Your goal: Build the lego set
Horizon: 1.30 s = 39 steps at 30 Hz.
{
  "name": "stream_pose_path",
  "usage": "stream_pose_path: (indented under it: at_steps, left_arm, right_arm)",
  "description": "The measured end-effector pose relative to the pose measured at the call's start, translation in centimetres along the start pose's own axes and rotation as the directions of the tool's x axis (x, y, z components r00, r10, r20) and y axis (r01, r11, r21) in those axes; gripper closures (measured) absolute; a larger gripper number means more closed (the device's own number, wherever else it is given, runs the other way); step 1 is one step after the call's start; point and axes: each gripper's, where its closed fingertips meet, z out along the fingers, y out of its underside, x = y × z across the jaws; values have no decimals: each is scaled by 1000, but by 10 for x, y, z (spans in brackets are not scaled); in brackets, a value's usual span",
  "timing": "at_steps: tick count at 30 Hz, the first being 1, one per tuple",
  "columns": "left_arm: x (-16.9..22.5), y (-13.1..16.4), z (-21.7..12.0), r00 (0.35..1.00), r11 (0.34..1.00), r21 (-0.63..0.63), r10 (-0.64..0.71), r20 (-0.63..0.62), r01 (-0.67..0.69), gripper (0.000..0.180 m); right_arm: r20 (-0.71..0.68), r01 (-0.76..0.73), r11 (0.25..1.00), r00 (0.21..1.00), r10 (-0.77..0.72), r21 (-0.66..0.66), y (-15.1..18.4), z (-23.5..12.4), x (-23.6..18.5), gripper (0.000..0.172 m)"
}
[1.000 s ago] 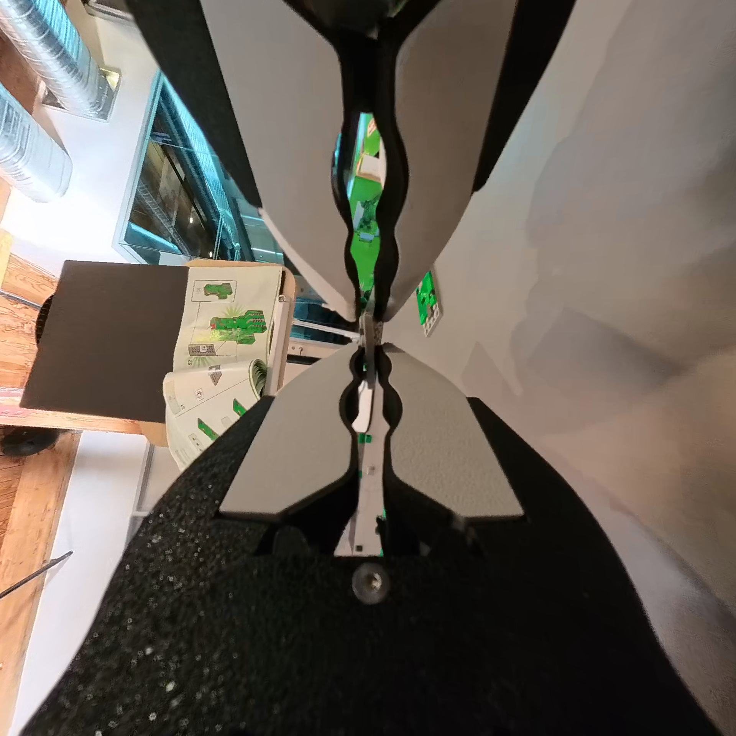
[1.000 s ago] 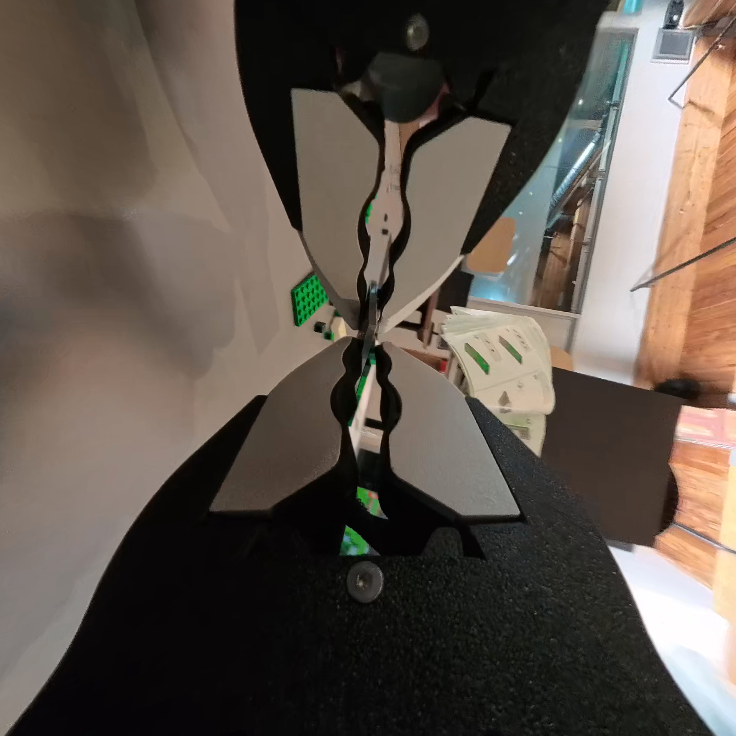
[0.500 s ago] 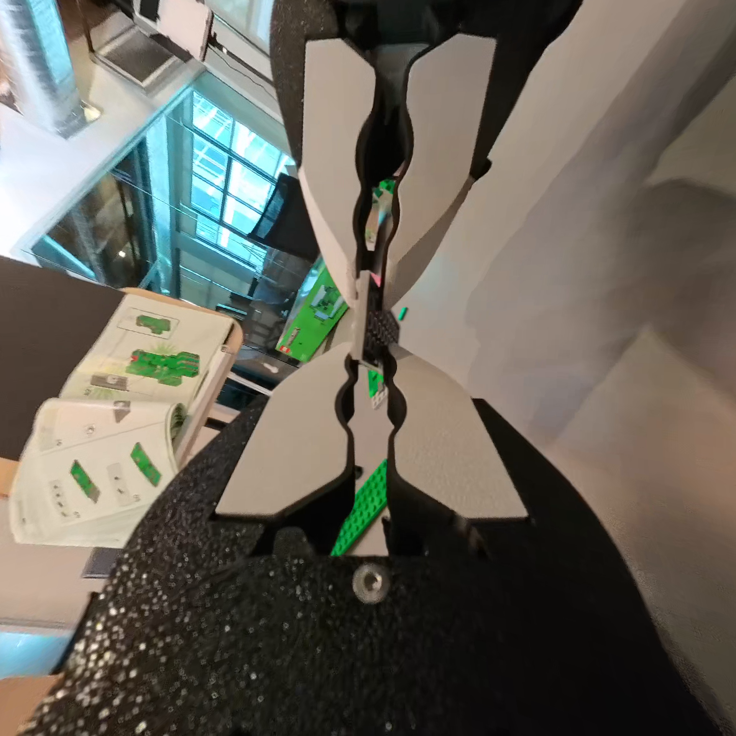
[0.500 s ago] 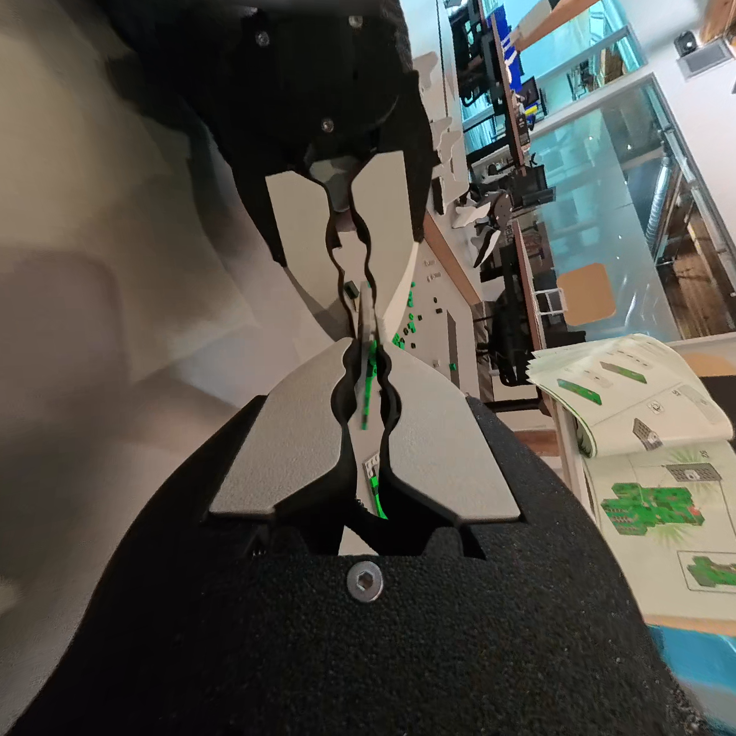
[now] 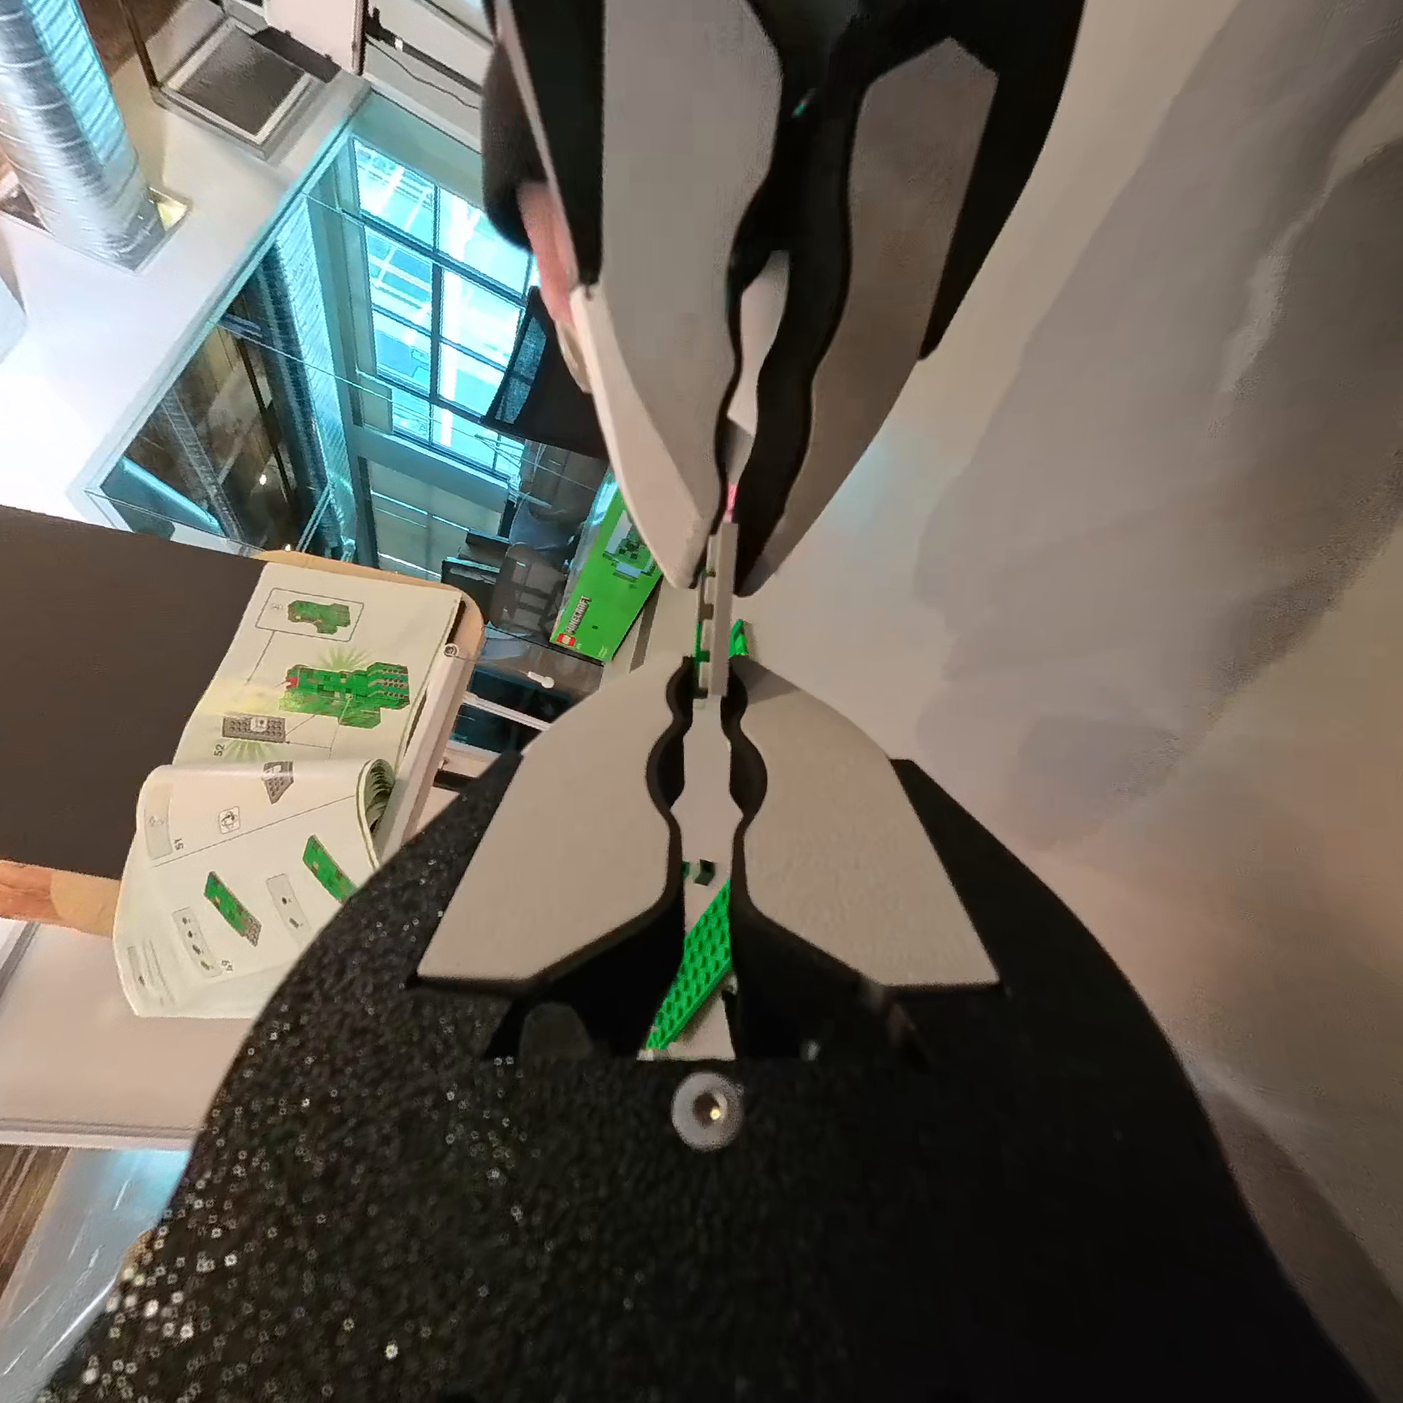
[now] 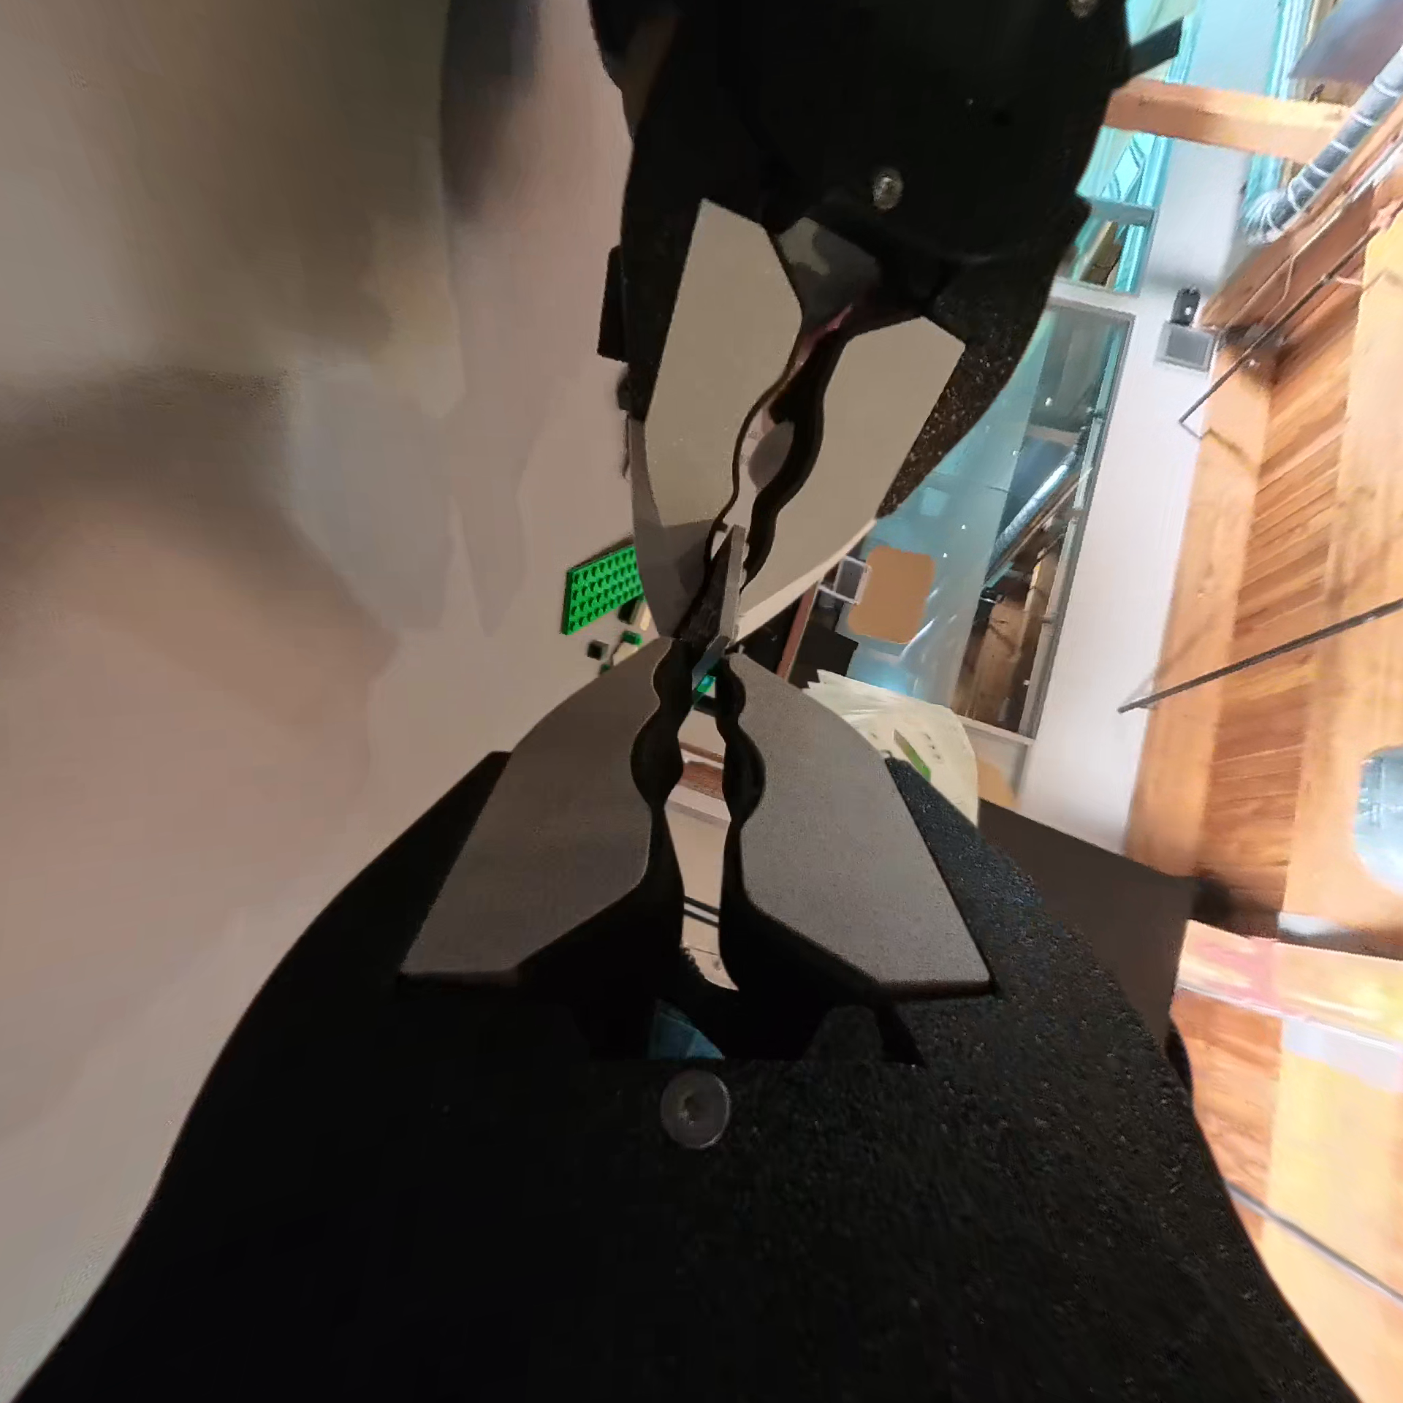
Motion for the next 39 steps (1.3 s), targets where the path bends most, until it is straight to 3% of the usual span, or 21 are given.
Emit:
stream_pose_path:
  at_steps: [3, 8, 10, 17, 25, 33, 36, 38, 39]
  left_arm:
    - [0, 0, 0, 1000, 1000, 0, 9, 4, -9, 175]
    - [-6, -4, -2, 999, 1000, 22, 12, 52, -13, 175]
    - [-9, -5, -3, 998, 999, 28, 15, 67, -17, 175]
    - [-7, -5, -3, 998, 999, 26, 27, 59, -29, 175]
    - [-3, -6, -2, 998, 999, 27, 39, 42, -40, 175]
    - [0, -21, -7, 1000, 987, 158, -30, -1, 30, 175]
    - [5, -20, -6, 1000, 988, 157, -3, -13, 5, 175]
    - [8, -23, -4, 999, 984, 174, 43, -1, -43, 175]
    - [8, -28, -4, 999, 979, 199, 52, 2, -51, 175]
  right_arm:
    - [21, -42, 999, 999, 42, 20, -1, 0, 0, 166]
    - [85, -394, 910, 919, 386, 128, -3, -3, 9, 165]
    - [75, -443, 885, 897, 437, 141, -3, -4, 12, 164]
    - [36, -431, 891, 902, 430, 140, -2, -5, 12, 160]
    - [54, -259, 959, 966, 254, 114, -3, -4, 8, 166]
    - [39, -95, 972, 995, 89, 213, -14, -13, 15, 166]
    - [76, -136, 966, 990, 122, 222, -16, -14, 10, 166]
    - [152, -249, 936, 964, 217, 248, -15, -19, 8, 164]
    - [197, -311, 917, 943, 267, 251, -11, -21, 7, 153]
